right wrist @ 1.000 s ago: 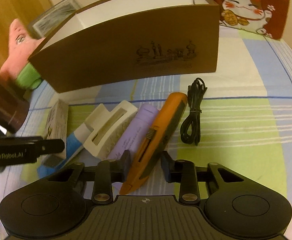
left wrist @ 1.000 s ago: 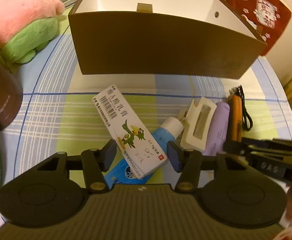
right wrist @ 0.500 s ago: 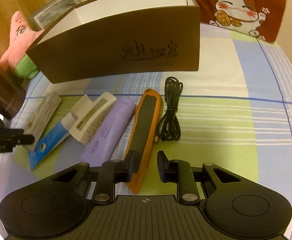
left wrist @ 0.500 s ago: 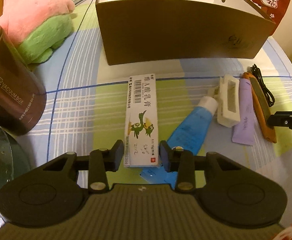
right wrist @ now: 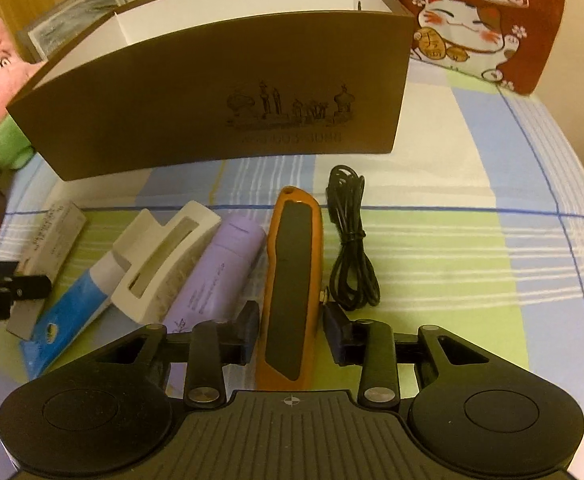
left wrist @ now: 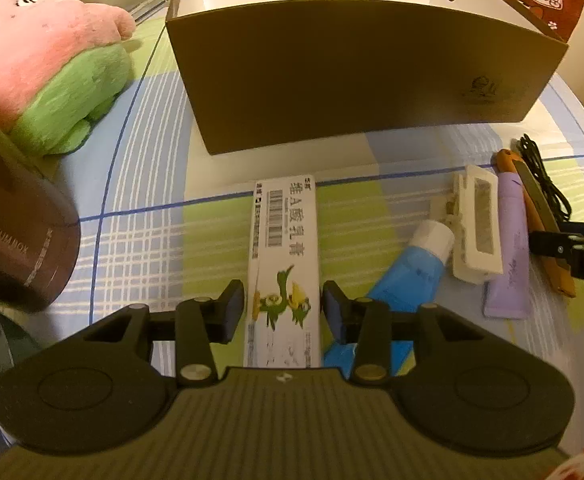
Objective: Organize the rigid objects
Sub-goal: 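Close the left tool on the white carton while the right tool grips the orange knife, then lift the carton and knife and carry both over the brown box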
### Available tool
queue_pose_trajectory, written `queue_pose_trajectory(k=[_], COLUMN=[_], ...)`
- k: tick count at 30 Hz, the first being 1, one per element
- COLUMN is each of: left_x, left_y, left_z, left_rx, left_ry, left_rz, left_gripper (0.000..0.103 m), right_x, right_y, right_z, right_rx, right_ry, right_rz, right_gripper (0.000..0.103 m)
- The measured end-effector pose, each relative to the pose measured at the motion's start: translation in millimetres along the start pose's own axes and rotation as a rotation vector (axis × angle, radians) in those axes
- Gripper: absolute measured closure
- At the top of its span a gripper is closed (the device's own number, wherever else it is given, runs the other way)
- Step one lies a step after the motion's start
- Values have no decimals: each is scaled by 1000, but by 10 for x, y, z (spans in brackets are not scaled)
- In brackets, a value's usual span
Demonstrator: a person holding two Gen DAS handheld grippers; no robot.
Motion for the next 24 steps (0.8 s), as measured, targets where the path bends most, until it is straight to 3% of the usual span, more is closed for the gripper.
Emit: queue_pose_trajectory(k=[7, 13, 24], left_x=[-92, -79, -104], left_y=[-26, 122, 165], left_z=[-27, 32, 6], left_rx=[-9, 0, 11], left_ry=[-1, -7, -11], left_rz=[-17, -107, -95], left_gripper=[66, 68, 68], right_x=[-11, 51, -3], right_y=[11, 38, 45], right_z=[12, 122, 54], right_rx=[63, 136, 123], right_ry=[-34, -27, -53], right_rz=[-11, -37, -15], right_gripper=[71, 71, 70])
Point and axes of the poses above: each gripper's, at about its wrist camera, not at the fingertips, and x roughly against the way its jaws point, y to its left, z to its underside, the point moved 9 cm from there along -x, roughly the way its jaws point, and after that the axes turned 3 degrees about -z, right-handed, at the moved point
